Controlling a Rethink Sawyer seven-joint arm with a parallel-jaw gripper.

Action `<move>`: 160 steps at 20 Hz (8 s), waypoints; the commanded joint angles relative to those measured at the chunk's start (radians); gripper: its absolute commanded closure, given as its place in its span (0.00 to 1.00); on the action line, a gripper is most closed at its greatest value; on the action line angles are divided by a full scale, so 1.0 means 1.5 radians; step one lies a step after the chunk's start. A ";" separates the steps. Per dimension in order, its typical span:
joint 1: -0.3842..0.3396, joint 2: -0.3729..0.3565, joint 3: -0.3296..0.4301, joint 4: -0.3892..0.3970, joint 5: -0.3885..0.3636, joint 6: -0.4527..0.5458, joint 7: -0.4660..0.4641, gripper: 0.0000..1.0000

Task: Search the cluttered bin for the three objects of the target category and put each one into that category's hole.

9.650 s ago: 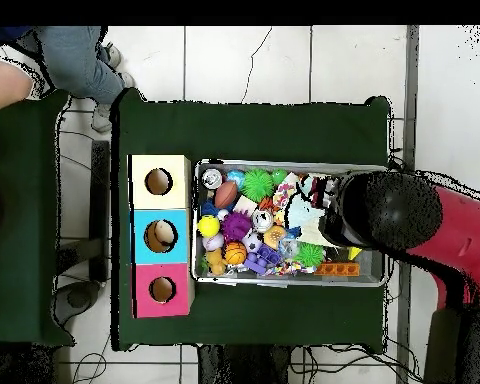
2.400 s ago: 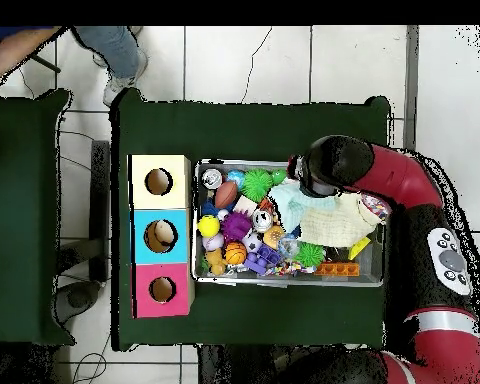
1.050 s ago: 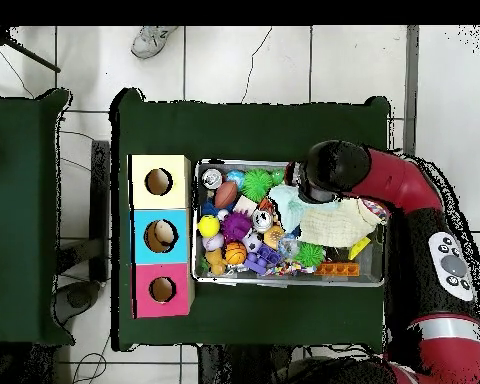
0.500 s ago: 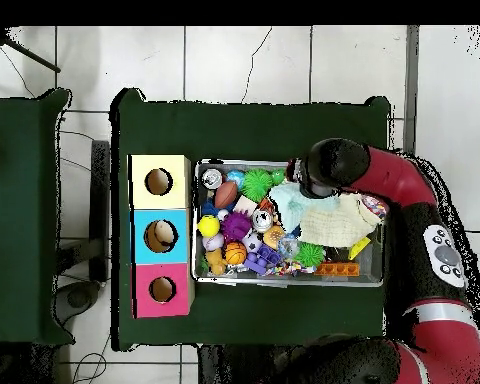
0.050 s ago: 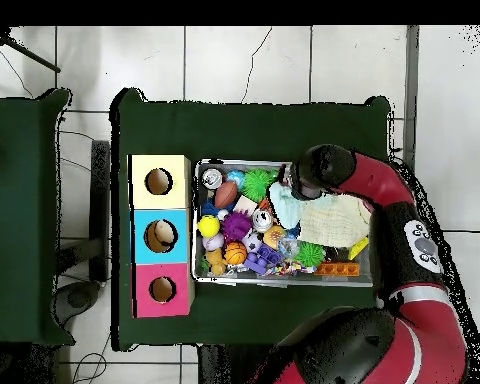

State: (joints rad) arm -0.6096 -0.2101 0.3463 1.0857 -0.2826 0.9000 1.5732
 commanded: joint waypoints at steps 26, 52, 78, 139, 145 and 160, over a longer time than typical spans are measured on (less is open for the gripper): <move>0.052 -0.174 -0.009 0.099 -0.010 0.073 0.031 1.00; 0.115 -0.451 -0.105 0.379 0.062 0.076 0.118 1.00; 0.127 -0.460 -0.023 0.307 0.090 -0.242 0.020 1.00; 0.024 -0.485 0.079 0.442 0.003 -0.552 0.102 1.00; 0.025 -0.483 0.082 0.436 0.006 -0.539 0.094 1.00; 0.107 -0.384 -0.055 0.324 0.063 -0.124 0.088 1.00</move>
State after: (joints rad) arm -0.4916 -0.8697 0.3815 1.6262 -0.2157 0.3612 1.5734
